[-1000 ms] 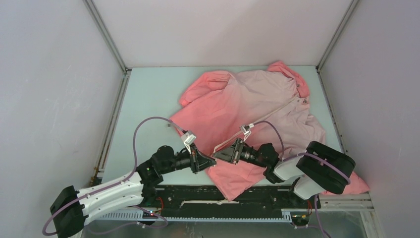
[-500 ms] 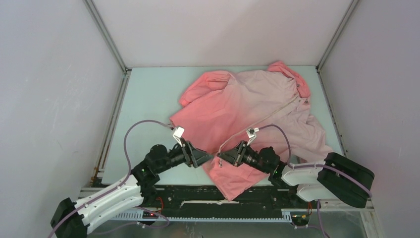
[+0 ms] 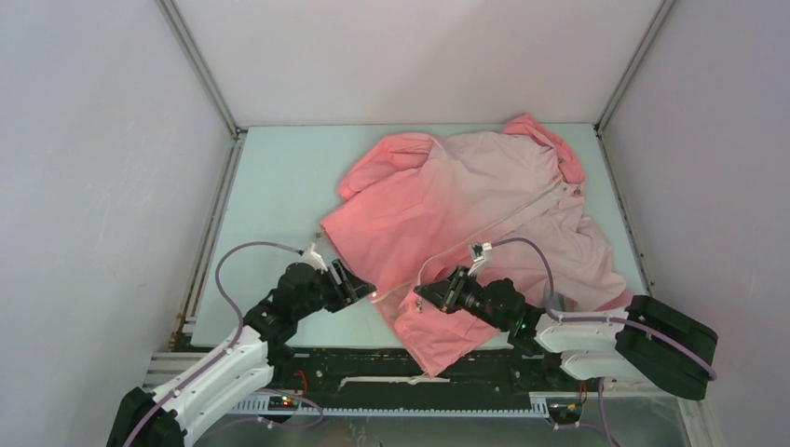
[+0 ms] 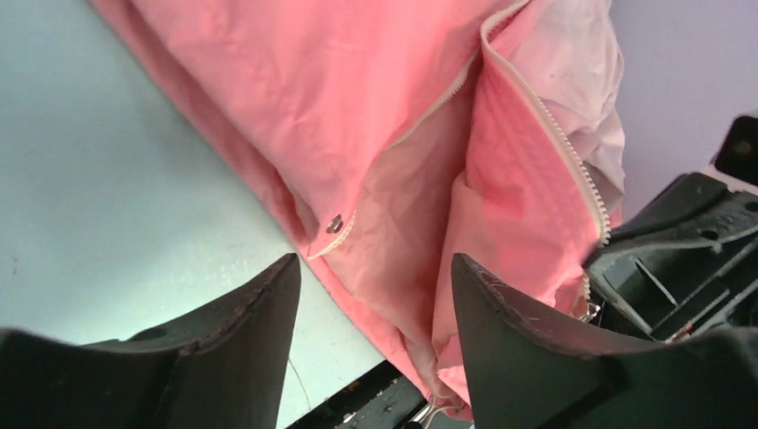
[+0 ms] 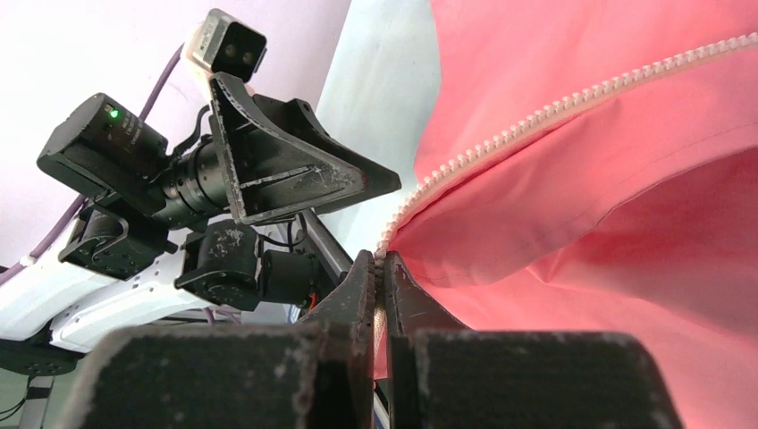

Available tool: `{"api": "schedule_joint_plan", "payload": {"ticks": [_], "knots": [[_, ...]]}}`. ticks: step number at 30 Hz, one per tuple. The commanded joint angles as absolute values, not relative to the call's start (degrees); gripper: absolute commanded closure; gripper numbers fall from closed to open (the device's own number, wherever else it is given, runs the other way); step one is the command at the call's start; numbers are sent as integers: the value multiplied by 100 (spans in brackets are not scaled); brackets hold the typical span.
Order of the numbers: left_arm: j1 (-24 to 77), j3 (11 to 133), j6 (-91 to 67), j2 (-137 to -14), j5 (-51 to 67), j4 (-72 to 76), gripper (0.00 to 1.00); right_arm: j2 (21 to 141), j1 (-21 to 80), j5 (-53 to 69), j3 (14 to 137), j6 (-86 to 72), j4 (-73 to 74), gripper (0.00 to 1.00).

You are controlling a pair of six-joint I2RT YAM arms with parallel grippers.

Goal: Zip up the jacket

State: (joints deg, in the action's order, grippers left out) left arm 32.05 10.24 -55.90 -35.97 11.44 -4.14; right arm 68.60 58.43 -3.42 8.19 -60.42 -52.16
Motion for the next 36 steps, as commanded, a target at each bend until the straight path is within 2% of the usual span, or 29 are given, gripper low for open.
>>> {"api": "schedule_joint_plan", "payload": {"ticks": [1,7,14,19,23,26,30,36], "knots": [[3164,1154,-5409,-3690,783,-550,32,6512,5896,-857,864,-6017,-4785,100],[3163,1307,-4802,-4486,866,-94,43,6451,5890,-851,872,-6004,-4701,100],[3168,1321,-4703,-5091,1061,744,61,6597,5897,-813,872,-6058,-4807,100],[3173,1360,-4685,-5294,1191,1007,62,6692,5911,-812,939,-6170,-4789,100],[3168,1347,-4744,-5541,1456,1435,68,6772,5924,-866,1013,-6335,-4721,100],[3173,1267,-4790,-5719,1717,1946,80,6790,5949,-1089,1117,-6760,-4412,100],[3181,1029,-4810,-5493,2018,2847,99,6692,5994,-1421,1430,-7710,-3361,100],[3222,765,-4635,-4578,1933,3913,100,6403,6078,-1874,1503,-8867,-2805,100]]}}
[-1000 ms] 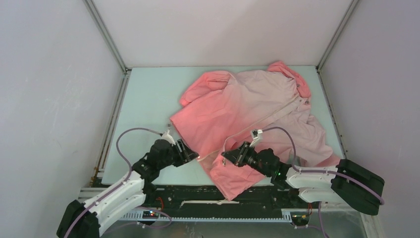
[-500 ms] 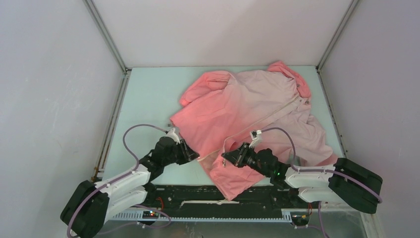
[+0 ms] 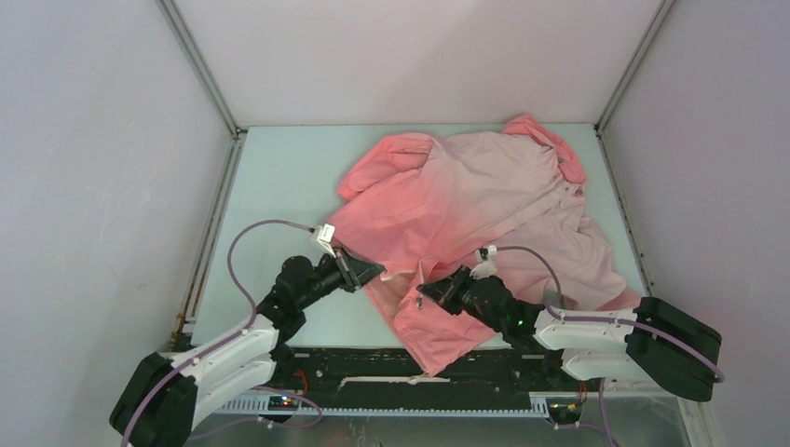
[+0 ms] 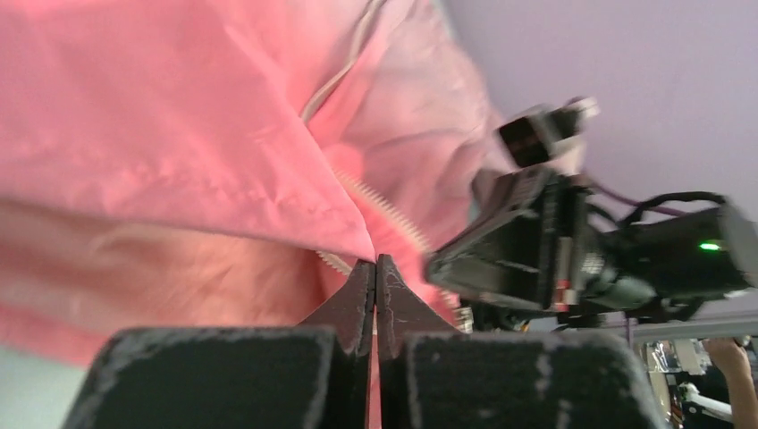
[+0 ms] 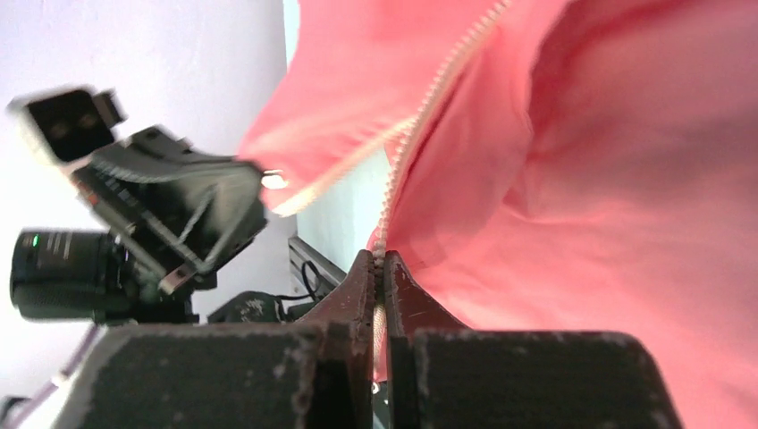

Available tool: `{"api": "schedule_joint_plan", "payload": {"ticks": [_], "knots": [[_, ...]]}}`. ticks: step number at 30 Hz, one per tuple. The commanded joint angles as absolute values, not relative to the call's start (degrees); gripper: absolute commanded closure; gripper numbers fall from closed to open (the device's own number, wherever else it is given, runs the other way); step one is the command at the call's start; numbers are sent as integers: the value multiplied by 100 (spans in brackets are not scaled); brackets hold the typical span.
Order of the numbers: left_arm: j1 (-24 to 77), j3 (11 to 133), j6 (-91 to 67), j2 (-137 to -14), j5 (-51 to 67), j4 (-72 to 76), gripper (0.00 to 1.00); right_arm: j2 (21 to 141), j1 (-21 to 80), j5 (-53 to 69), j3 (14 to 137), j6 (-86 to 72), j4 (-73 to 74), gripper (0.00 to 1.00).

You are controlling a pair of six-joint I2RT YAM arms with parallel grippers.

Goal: Zip up the jacket

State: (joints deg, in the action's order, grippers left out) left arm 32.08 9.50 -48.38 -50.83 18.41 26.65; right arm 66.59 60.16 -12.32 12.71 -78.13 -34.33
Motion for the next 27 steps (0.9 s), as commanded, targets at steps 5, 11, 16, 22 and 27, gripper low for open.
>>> {"api": "schedule_joint_plan", "payload": {"ticks": [5,11,16,22,27], "knots": [[3502,729,-4384,-4593,1895,4695,100,6363,6084,-2069,1546,-9613,-2915,100],[4480,699,-3637,-4789,989,5432,100,6571,6085,-2132,1608,-10438,-3118,100],[4847,654,-3319,-5132,547,6001,100,6855,6085,-1961,1694,-10445,-3612,100],[5093,547,-3272,-5801,138,7057,100,6952,6145,-2013,1588,-10133,-4327,100],[5177,550,-3238,-6371,51,7927,100,6969,6128,-1955,1471,-10117,-4714,100]]}}
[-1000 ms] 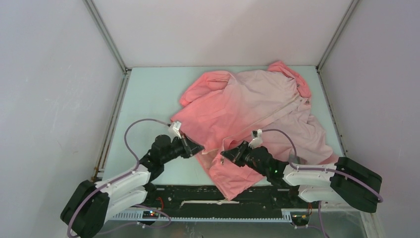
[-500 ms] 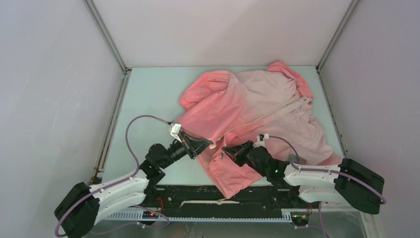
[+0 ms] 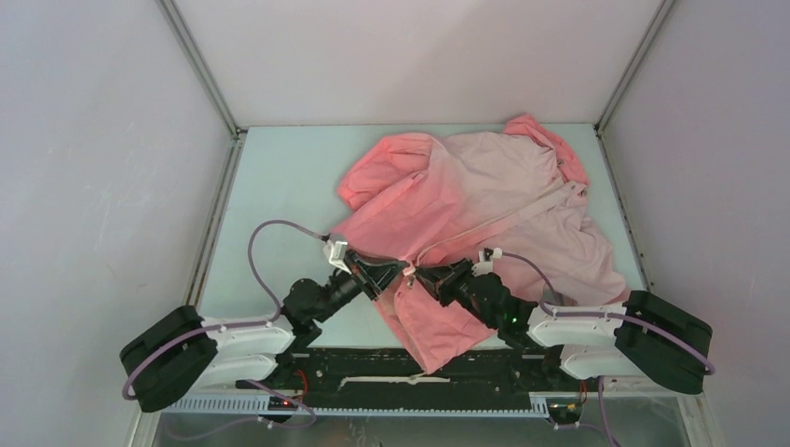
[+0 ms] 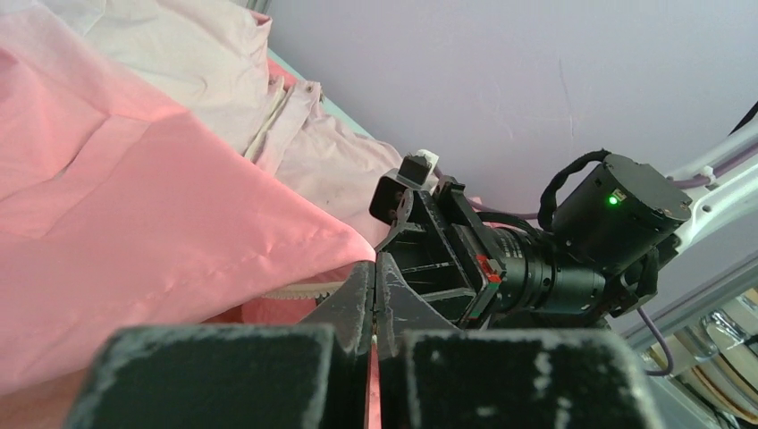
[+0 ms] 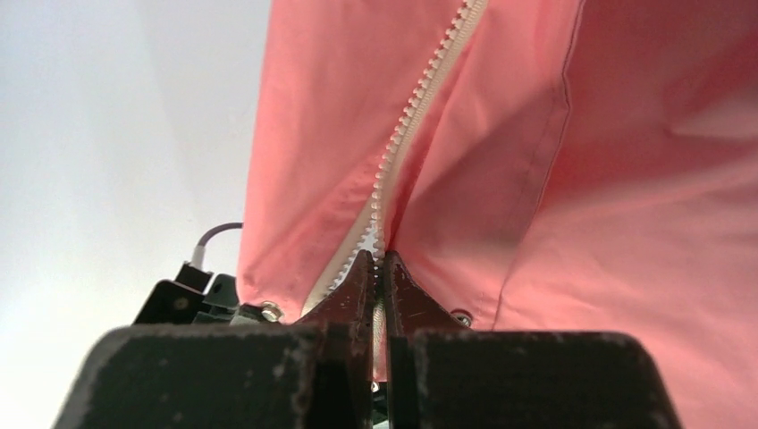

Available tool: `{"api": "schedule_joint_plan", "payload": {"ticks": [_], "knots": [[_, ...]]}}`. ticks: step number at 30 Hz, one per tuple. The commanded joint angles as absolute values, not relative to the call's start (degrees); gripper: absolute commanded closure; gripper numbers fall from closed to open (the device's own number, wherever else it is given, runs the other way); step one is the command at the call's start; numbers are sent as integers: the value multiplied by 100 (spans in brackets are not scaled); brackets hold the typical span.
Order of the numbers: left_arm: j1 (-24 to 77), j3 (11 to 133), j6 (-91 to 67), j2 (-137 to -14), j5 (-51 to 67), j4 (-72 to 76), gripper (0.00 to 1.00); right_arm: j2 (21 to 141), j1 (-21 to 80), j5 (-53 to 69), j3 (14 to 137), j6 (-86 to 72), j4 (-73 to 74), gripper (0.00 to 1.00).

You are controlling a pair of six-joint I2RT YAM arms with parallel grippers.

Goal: Zip up the jacket

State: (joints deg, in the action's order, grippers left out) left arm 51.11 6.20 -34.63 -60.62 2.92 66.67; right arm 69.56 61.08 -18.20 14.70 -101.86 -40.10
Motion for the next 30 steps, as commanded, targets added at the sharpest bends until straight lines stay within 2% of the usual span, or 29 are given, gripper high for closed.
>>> {"api": "schedule_joint_plan", "payload": {"ticks": [1,9,23,27,30], "knots": [[5178,553,-3263,-6521,70,8067,100,6943,6098,-1918,1442,-10066,-4745,100],[5230,611,-3301,-7237,234,8770,100,6699,6074,-1894,1389,-10000,-4679,100],[5270,625,-3379,-7525,123,9024,100,6846,5995,-1890,1418,-9899,-4943,100],[5275,690,-3541,-6788,-407,7580,100,6572,5989,-1940,1395,-9827,-4038,100],[5265,1093,-3882,-5830,-912,4960,100,6236,6016,-2099,1397,-9529,-3131,100]]}}
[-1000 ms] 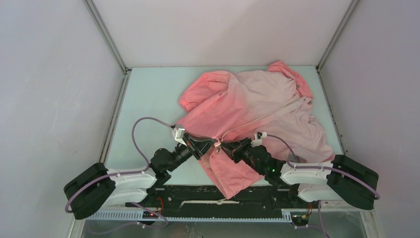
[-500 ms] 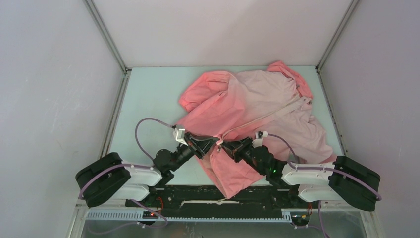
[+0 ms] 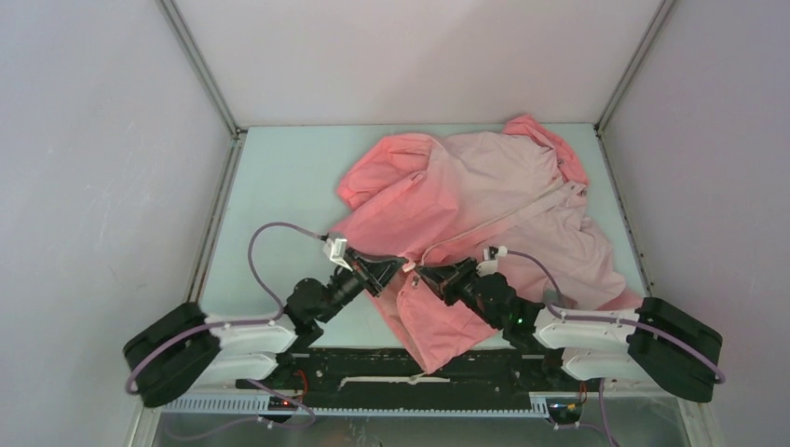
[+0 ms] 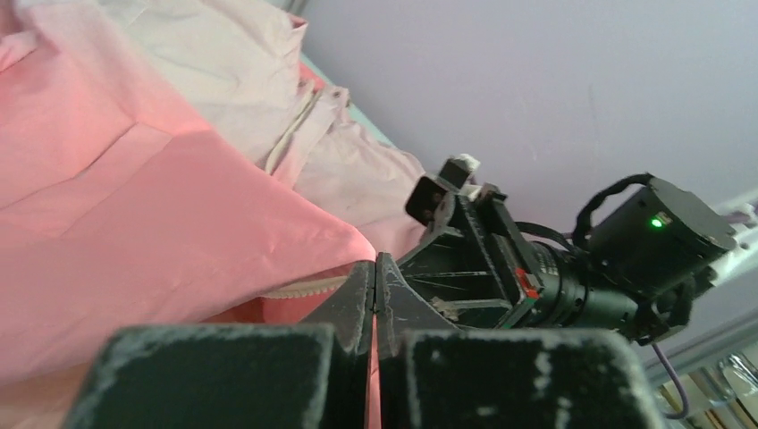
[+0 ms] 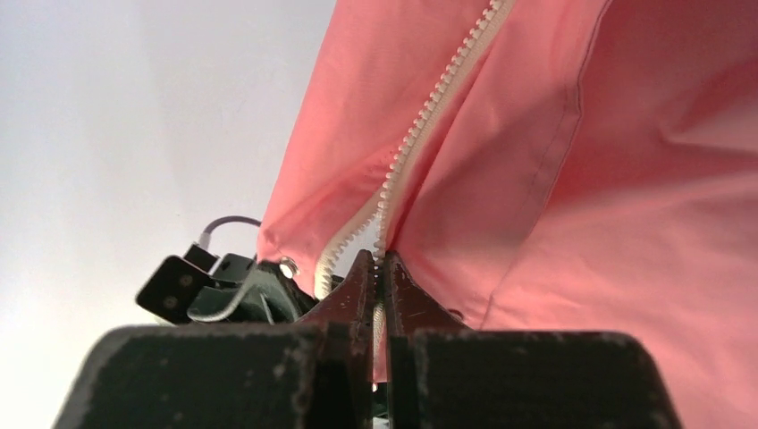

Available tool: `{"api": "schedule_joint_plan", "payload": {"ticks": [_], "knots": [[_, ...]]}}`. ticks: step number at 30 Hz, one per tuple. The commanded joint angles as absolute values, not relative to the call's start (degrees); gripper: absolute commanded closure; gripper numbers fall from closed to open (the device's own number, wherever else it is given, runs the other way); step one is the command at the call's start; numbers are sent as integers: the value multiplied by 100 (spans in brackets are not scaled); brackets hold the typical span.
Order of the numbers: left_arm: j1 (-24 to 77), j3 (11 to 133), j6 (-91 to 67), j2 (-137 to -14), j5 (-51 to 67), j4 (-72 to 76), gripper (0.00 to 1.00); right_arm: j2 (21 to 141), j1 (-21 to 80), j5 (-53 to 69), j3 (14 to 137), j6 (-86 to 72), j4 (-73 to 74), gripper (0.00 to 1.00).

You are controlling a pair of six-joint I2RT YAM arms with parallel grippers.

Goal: Zip up the jacket

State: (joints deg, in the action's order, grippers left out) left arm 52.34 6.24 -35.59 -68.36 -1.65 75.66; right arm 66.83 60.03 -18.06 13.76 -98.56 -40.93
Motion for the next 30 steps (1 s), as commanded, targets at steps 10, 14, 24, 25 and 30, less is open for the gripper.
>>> {"api": "schedule_joint_plan", "payload": {"ticks": [10,14,24,25,30], "knots": [[5248,2066,-4502,-4414,-226,-473,45,4972,6054,-2484,1696,-8031,394,100],[5247,2831,-4142,-3549,-243,-2297,16,4905,6083,-2280,1694,-7426,552,100],[5120,6779,-1324,-6697,-145,-5674,13,4502,6183,-2065,1696,-6496,296,100],[5084,6948,-1049,-7010,-83,-5727,14,4440,6182,-2082,1696,-6491,324,100],[5015,7586,-258,-8512,126,-5923,16,4144,6185,-2118,1668,-6489,434,100]]}}
